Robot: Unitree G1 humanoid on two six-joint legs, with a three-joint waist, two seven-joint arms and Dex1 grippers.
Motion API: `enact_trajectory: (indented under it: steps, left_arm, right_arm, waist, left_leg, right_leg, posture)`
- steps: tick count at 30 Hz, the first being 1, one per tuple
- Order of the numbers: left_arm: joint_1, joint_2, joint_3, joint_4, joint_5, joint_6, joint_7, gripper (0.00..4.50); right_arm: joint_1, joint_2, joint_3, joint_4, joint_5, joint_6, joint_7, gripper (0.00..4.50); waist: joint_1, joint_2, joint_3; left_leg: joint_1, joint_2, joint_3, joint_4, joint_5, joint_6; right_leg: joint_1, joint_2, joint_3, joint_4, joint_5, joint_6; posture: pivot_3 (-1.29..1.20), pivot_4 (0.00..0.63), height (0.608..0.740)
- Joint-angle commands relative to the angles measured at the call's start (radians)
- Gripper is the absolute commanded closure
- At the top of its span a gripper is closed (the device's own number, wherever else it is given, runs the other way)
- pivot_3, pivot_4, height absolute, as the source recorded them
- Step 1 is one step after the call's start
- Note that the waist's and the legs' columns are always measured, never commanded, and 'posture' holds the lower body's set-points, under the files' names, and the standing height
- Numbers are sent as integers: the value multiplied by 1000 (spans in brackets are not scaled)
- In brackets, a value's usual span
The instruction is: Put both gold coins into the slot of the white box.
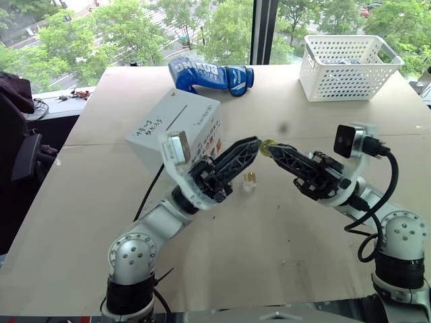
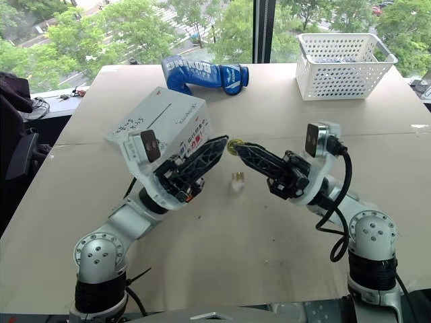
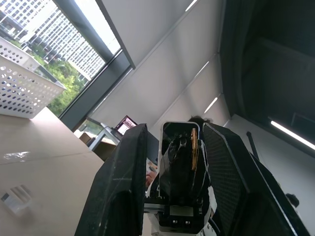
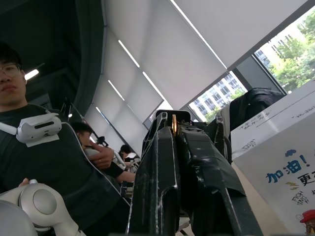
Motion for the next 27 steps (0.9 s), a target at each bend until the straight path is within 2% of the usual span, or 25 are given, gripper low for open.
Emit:
enact_trajectory:
  steps: [1,7,14,17,19,27]
  left_arm:
    - [-11,3,-12,-11,-22,-5,-21,2695]
    - [-13,24,-17,-20,-23,3,-38,2695]
    - [4,129,-31,-38,16,36,-124,2695]
    - [3,136,-30,-30,23,30,-130,3427]
    - [3,136,-30,-28,31,26,-136,4192]
    - [11,111,-14,-48,22,-2,-138,4204]
  right_arm:
    - [4,-19,14,-50,27,-14,8,4500]
    - [14,-59,33,-60,27,-9,21,4500]
    - [7,-107,43,-49,19,-13,48,4500]
    - [3,-110,47,-44,17,-16,51,4500]
    - [0,-108,50,-41,14,-17,52,4500]
    - [-1,-94,48,-28,19,-37,28,4500]
  waist:
    - [0,0,0]
    - [1,0,0]
    - [0,-1,1]
    - [1,-2,1]
    - [1,-2,1]
    - [1,-2,1]
  left_leg:
    - [0,0,0,0,0,0]
    - [0,0,0,0,0,0]
    - [0,0,0,0,0,0]
    - [0,0,0,0,0,0]
    - [-1,0,0,0,0,0]
    - [-1,1,-2,0,0,0]
  right_leg:
    - [0,0,0,0,0,0]
    - [0,0,0,0,0,0]
    - [0,0,0,0,-1,-1]
    - [0,0,0,-1,-1,-1]
    - [0,0,0,-1,-1,-1]
    - [0,0,0,-2,-1,-1]
  posture:
    - [0,150,740]
    - [0,150,740]
    - [0,150,740]
    - [0,150,740]
    - [0,150,740]
    - [0,150,740]
